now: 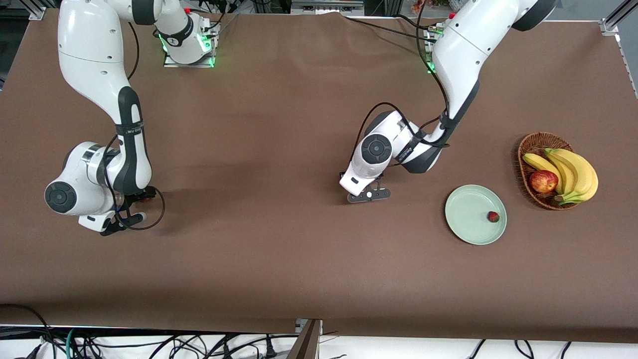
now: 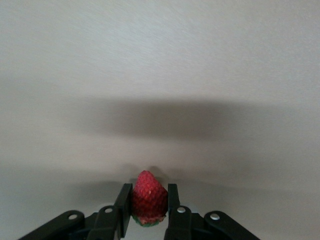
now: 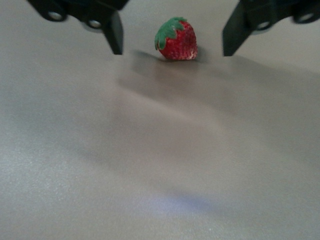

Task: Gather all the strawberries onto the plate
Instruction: 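Grasp the strawberry with the left gripper while the right gripper grasps the last, then place the strawberry on the plate while the right gripper lifts the last, then set the last strawberry down with the right gripper while the left gripper withdraws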

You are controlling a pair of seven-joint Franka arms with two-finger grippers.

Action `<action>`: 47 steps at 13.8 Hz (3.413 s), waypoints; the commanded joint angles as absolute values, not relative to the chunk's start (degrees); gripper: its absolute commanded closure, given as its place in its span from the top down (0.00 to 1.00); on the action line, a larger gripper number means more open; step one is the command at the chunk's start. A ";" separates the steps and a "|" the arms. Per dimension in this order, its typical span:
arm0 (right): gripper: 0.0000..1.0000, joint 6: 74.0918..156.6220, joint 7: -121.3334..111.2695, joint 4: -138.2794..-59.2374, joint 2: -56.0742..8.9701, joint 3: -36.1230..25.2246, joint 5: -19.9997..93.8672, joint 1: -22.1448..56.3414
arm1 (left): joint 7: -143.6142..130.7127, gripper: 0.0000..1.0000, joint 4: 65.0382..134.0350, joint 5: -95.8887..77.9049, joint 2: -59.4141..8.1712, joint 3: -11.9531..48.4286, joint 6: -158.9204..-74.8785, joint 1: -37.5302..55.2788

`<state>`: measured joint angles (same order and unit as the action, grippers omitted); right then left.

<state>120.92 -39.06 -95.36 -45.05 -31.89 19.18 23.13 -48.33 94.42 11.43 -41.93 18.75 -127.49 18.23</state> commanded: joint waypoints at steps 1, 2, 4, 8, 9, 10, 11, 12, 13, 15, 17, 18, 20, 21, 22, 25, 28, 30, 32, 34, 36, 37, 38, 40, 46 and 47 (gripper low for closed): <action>0.58 122.26 -40.43 -98.53 -42.28 -31.38 20.39 23.20 | -48.34 0.03 95.01 14.76 -35.70 18.46 -120.61 16.01; 0.48 122.17 -40.43 -98.53 -42.28 -31.38 20.48 23.20 | -46.51 0.05 94.92 14.94 -33.60 18.63 -117.37 13.12; 0.27 121.65 -40.34 -98.53 -42.28 -31.38 20.83 23.20 | -36.61 0.05 94.83 14.85 -31.56 18.63 -113.92 8.72; 0.05 118.92 -39.91 -97.74 -41.40 -30.32 23.55 24.17 | -18.15 0.05 94.92 14.85 -31.55 18.63 -111.62 -1.73; 0.03 118.13 -39.47 -97.47 -40.44 -29.97 23.55 25.74 | -13.49 0.05 94.83 14.94 -31.99 18.63 -111.97 -4.02; 0.03 117.86 -38.24 -97.30 -39.65 -29.97 23.55 27.84 | -9.36 0.05 94.92 14.94 -32.60 18.63 -113.36 -5.87; 0.03 117.86 -34.06 -97.29 -38.68 -29.88 23.55 30.30 | -4.97 0.05 94.92 14.94 -33.74 18.63 -116.34 -7.63; 0.03 117.95 -29.40 -97.21 -38.50 -29.88 23.55 33.02 | -0.83 0.05 94.92 14.85 -34.53 18.55 -118.28 -8.69; 0.03 117.95 -23.96 -96.68 -38.06 -29.80 23.55 36.09 | 2.43 0.05 94.92 14.94 -35.76 18.54 -119.87 -10.27; 0.03 118.12 -8.69 -94.58 -38.06 -29.71 23.64 43.03 | 8.84 0.06 94.92 14.94 -38.04 18.46 -123.21 -12.12; 0.03 118.65 7.56 -90.72 -39.19 -29.62 23.73 49.98 | 12.12 0.17 94.92 14.94 -39.28 18.46 -125.32 -13.88; 0.03 118.74 15.30 -87.74 -41.03 -29.27 23.64 52.53 | 12.48 0.52 94.92 14.94 -39.55 18.46 -125.51 -14.23; 0.03 119.52 27.54 -82.20 -43.84 -24.29 23.64 53.96 | 12.39 1.00 94.92 14.50 -39.46 18.46 -125.42 -15.81; 0.03 122.49 33.08 -80.26 -44.99 -21.04 23.64 53.96 | 12.31 1.00 94.83 14.15 -39.03 18.46 -125.42 -16.34; 0.03 126.61 38.27 -79.03 -46.13 -18.05 23.64 54.05 | 12.30 1.00 94.66 13.89 -38.50 18.72 -124.90 -17.13; 0.03 133.76 44.12 -76.65 -49.03 -12.05 23.64 54.14 | 12.13 1.00 93.78 13.89 -37.88 19.51 -124.80 -17.67; 0.04 133.95 44.12 -74.97 -50.62 -9.67 23.56 54.32 | 12.04 1.00 91.76 8.03 -37.36 19.77 -122.01 -17.93; 0.30 133.95 43.77 -74.88 -50.62 -9.40 23.38 54.75 | 11.34 1.00 89.05 3.10 -36.48 19.78 -116.48 -17.76; 1.00 133.95 43.60 -74.62 -50.54 -9.49 22.77 55.11 | 8.63 1.00 88.24 1.32 -36.39 19.95 -114.87 -16.96; 1.00 133.33 43.24 -74.01 -50.19 -9.93 22.15 54.58 | 7.03 1.00 88.42 1.67 -36.47 20.65 -114.70 -16.79; 1.00 132.37 41.06 -73.30 -49.66 -10.11 21.45 52.75 | 7.82 1.00 88.77 2.11 -37.09 20.48 -114.70 -17.05; 1.00 131.23 38.96 -73.30 -49.14 -10.11 21.45 51.86 | 8.00 1.00 88.77 2.20 -37.18 20.48 -114.70 -17.22; 1.00 129.65 36.85 -73.30 -48.78 -10.37 21.45 50.90 | 7.82 1.00 88.86 2.11 -37.18 20.48 -114.70 -17.31; 1.00 125.35 34.11 -72.69 -47.73 -10.55 21.45 48.70 | 6.86 1.00 89.03 2.11 -37.09 20.57 -114.61 -16.53; 1.00 113.82 28.05 -67.06 -46.41 -15.02 21.45 43.86 | -10.50 1.00 88.86 2.28 -36.04 20.66 -112.41 -4.86; 1.00 113.64 27.25 -67.23 -45.80 -15.55 21.45 42.90 | -15.77 1.00 88.68 2.37 -36.04 20.65 -112.50 -2.40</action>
<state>115.30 29.04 -67.78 -46.58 -14.99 22.23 44.23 -8.38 88.75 2.78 -37.33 21.48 -113.47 -6.90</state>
